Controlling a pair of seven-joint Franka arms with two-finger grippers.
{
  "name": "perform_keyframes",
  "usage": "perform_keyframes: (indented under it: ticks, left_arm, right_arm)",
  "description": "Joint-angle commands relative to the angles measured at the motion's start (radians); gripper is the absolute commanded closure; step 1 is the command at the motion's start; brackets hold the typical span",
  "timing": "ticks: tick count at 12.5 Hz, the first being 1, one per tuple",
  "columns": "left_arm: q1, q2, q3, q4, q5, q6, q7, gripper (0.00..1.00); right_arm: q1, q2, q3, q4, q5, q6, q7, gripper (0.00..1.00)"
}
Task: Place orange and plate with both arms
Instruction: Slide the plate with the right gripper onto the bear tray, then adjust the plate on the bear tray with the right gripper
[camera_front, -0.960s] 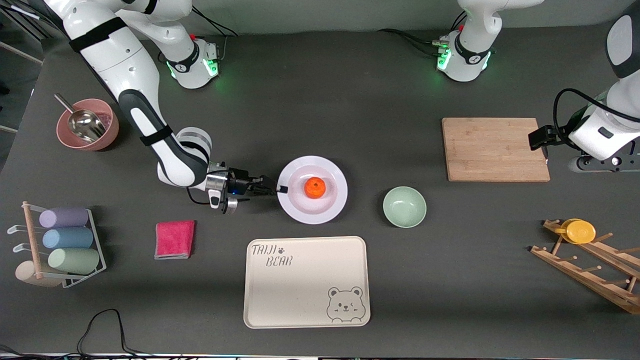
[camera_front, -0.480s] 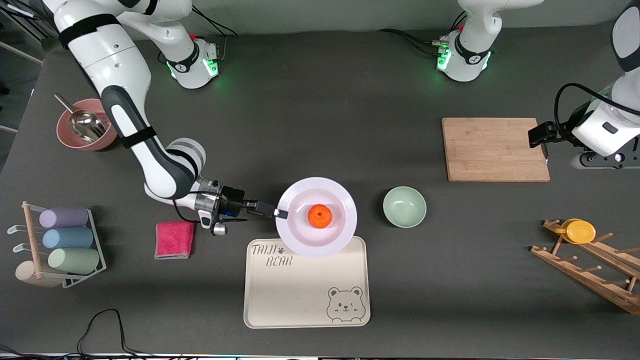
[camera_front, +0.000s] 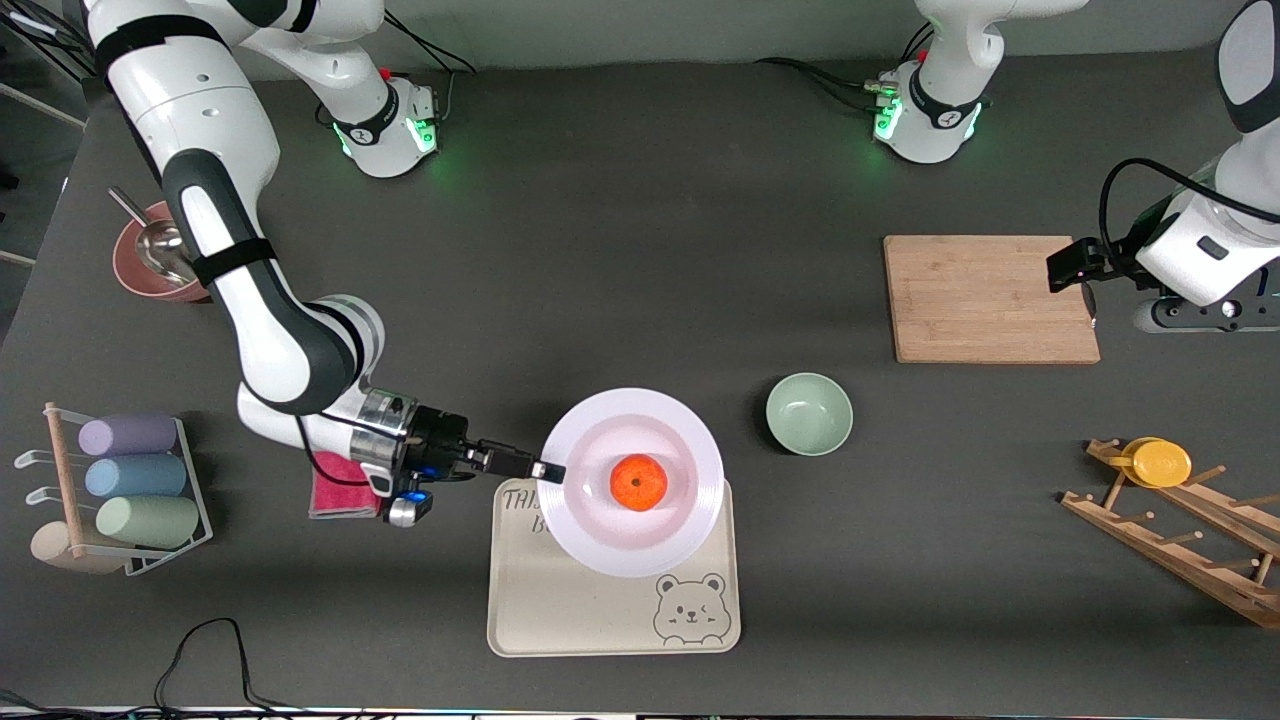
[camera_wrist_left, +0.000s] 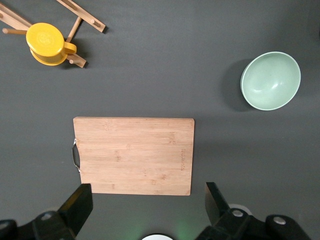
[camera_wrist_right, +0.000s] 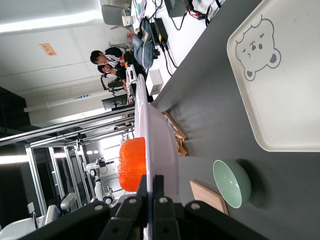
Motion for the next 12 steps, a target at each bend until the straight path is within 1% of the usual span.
perform_keyframes:
  ticks: [1,3,4,5,7,8,10,12]
  left_arm:
    - [0.018,-0.018,0.011,0.020,-0.019,-0.019,-0.012,0.00]
    - [0.029,-0.009,0.018,0.027,-0.036,-0.012,0.000,0.00]
    - [0.024,-0.010,0.018,0.024,-0.029,-0.015,0.000,0.00]
    - [0.026,-0.009,0.018,0.026,-0.028,-0.013,0.000,0.00]
    - [0.038,-0.009,0.020,0.026,-0.039,-0.016,0.000,0.00]
    - [0.039,-0.006,0.020,0.026,-0.039,-0.015,0.000,0.00]
    - [0.039,-0.006,0.020,0.026,-0.037,-0.016,0.000,0.00]
    - [0.041,-0.006,0.020,0.026,-0.037,-0.022,0.000,0.00]
  right_arm:
    - [0.003,0.108,0.004,0.180,-0.092,0.000,0.136,1.00]
    - [0.003,0.197,0.004,0.301,-0.094,0.000,0.143,1.00]
    - [0.003,0.230,0.002,0.348,-0.096,0.000,0.147,1.00]
    - [0.000,0.246,0.002,0.374,-0.115,0.000,0.161,1.00]
    - [-0.020,0.246,0.005,0.383,-0.198,-0.008,0.222,1.00]
    - [-0.032,0.237,0.008,0.383,-0.215,-0.025,0.233,1.00]
    - [-0.041,0.238,0.004,0.386,-0.211,-0.113,0.262,1.00]
    - [-0.041,0.255,0.002,0.414,-0.211,-0.118,0.265,1.00]
